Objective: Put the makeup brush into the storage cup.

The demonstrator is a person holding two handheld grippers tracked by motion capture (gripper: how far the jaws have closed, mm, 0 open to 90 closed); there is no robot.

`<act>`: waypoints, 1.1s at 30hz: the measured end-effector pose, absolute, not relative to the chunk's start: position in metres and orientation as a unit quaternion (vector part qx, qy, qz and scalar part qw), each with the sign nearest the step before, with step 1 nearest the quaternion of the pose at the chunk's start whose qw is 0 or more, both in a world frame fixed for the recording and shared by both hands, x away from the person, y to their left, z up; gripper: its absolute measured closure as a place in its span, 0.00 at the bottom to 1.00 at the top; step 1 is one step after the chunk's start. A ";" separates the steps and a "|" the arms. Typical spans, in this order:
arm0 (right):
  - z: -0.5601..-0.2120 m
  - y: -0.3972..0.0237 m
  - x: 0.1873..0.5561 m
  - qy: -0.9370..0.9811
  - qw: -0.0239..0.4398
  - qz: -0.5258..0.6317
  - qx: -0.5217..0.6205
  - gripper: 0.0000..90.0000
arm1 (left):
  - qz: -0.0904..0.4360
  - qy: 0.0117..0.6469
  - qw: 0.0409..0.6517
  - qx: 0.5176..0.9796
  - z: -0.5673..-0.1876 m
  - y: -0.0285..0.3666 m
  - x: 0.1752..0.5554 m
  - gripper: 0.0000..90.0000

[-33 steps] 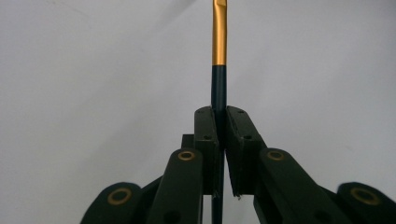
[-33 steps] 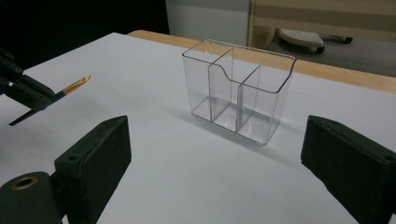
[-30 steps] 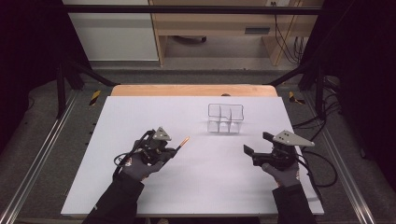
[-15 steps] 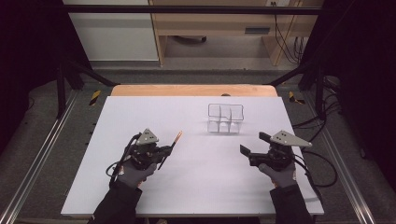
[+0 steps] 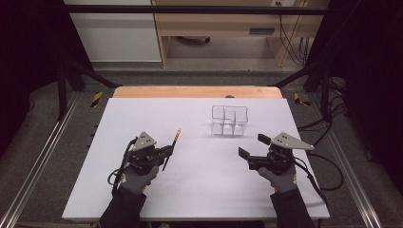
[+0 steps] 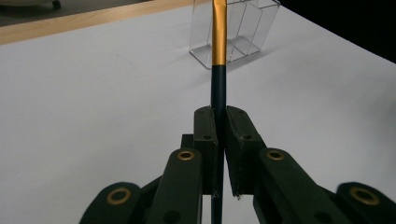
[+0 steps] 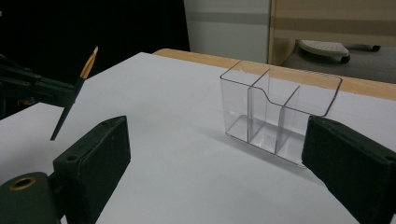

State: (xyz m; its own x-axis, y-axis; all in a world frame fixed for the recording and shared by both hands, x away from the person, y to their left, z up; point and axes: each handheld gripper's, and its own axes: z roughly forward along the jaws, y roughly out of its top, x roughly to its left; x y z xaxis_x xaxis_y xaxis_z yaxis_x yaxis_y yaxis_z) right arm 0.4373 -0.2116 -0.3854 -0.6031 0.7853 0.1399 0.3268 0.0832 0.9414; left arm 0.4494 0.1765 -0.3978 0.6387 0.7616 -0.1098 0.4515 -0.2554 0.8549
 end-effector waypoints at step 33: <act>-0.361 -0.163 0.447 0.685 0.188 0.590 0.384 0.10 | 0.162 0.405 0.523 0.732 -0.398 0.139 0.433 0.92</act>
